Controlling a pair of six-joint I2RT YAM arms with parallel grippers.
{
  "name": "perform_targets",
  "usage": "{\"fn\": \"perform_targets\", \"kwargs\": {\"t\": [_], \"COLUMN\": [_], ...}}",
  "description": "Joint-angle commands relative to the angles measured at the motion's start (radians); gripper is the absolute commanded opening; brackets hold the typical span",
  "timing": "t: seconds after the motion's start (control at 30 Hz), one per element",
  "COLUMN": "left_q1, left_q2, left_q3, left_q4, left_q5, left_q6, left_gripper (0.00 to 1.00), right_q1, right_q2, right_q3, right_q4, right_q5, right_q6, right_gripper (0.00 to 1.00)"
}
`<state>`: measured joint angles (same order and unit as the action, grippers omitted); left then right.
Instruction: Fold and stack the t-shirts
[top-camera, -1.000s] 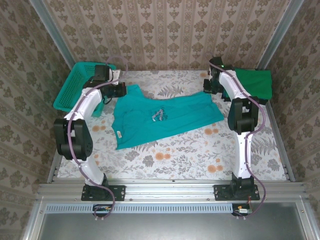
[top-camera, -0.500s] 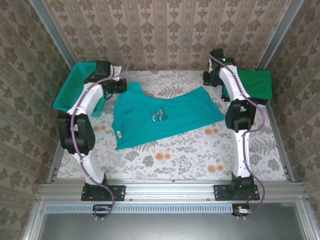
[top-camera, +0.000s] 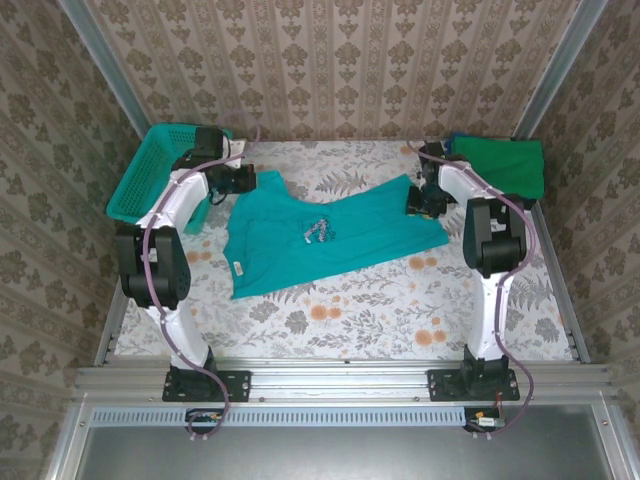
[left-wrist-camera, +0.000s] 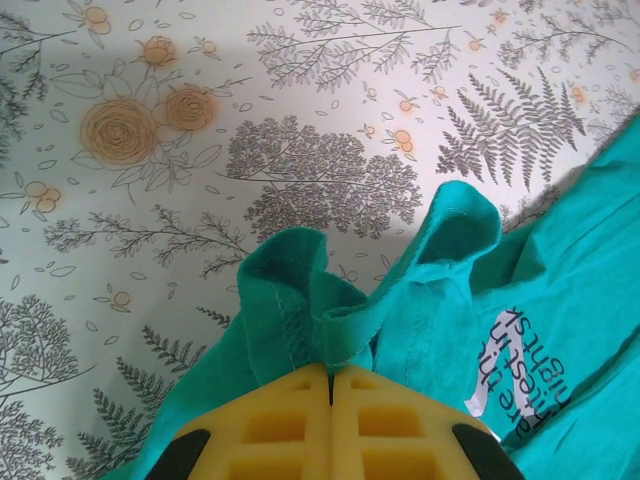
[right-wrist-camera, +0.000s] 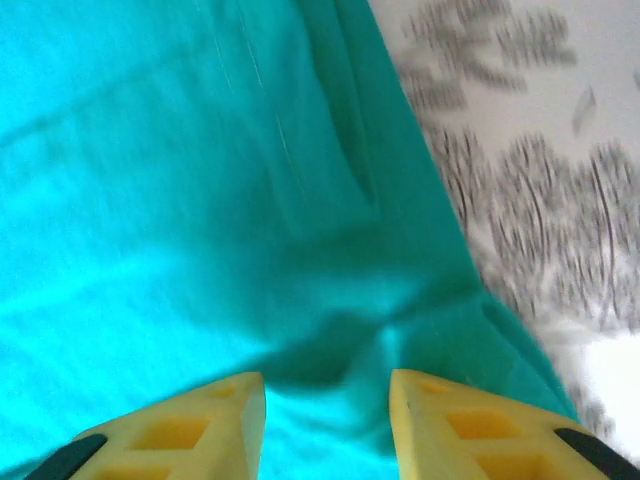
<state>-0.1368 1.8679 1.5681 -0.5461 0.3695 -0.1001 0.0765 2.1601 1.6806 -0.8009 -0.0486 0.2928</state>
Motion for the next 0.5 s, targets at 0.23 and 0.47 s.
{"fn": "perform_targets", "kwargs": {"t": [0.23, 0.47], "left_q1": [0.002, 0.006], "left_q2": [-0.045, -0.070], "left_q3": [-0.034, -0.097], "left_q4": [-0.031, -0.026], "left_q5": [0.083, 0.111], "left_q6": [0.119, 0.134], "left_gripper": [0.00, 0.00], "right_q1": [0.105, 0.190], "right_q2": [-0.229, -0.372], "right_q3": [-0.459, -0.640], "right_q4": [0.103, 0.078], "right_q5": [0.112, 0.144], "right_q6": [0.137, 0.201], "right_gripper": [0.40, 0.40]}}
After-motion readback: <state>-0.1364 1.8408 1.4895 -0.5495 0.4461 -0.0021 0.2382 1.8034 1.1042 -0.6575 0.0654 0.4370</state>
